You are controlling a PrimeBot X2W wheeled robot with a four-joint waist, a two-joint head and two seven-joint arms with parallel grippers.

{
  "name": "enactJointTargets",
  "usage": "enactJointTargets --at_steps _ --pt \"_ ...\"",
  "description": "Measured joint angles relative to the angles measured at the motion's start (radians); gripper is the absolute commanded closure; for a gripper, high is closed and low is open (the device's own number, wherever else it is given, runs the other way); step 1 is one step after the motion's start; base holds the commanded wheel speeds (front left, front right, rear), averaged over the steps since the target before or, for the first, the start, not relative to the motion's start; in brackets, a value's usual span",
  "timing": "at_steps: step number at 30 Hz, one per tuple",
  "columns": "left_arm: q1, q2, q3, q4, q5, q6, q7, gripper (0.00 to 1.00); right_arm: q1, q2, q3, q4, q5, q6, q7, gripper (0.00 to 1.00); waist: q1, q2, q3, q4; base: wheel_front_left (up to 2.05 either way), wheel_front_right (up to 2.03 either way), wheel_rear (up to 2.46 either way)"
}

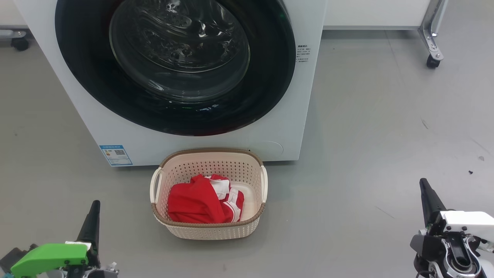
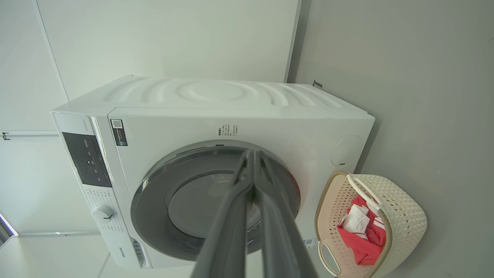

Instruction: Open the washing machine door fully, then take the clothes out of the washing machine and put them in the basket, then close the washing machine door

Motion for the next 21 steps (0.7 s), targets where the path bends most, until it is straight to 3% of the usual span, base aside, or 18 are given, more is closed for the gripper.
enactJointTargets --at_steps 21 --pt "-0.001 0.0 0.003 0.01 0.0 -0.007 0.0 1.0 -0.002 0.0 -0.003 0.005 0.0 0.0 0.001 1.0 0.0 0.0 0.0 0.0 0.0 0.0 0.0"
